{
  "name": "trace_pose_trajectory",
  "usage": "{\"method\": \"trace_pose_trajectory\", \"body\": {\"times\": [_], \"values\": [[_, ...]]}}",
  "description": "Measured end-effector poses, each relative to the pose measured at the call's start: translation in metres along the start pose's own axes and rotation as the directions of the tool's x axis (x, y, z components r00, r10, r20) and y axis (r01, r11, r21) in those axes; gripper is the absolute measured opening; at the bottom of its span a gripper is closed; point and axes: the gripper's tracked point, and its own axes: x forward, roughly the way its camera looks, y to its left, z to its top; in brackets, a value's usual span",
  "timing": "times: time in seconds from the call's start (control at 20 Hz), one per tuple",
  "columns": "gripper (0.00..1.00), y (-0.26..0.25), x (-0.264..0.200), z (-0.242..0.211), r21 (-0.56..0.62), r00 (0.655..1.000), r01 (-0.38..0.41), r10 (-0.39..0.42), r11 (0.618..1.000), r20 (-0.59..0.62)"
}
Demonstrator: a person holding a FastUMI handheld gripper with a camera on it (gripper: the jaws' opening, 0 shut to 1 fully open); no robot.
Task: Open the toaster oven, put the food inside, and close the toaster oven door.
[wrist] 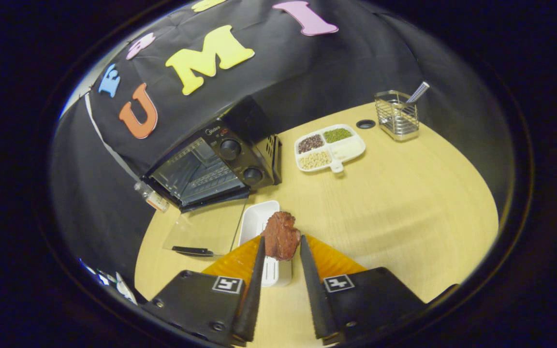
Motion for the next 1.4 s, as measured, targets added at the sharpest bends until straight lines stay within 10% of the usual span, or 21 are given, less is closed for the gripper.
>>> {"method": "trace_pose_trajectory", "body": {"times": [0.3,0.8,1.4], "values": [[0.13,0.015,-0.016,-0.004,0.061,0.999,-0.048,0.047,0.997,0.014],[0.12,0.043,-0.056,-0.001,-0.232,0.982,0.124,-0.085,0.965,0.169],[0.08,0.151,-0.075,-0.009,-0.492,0.949,0.149,0.016,0.857,0.315]]}}
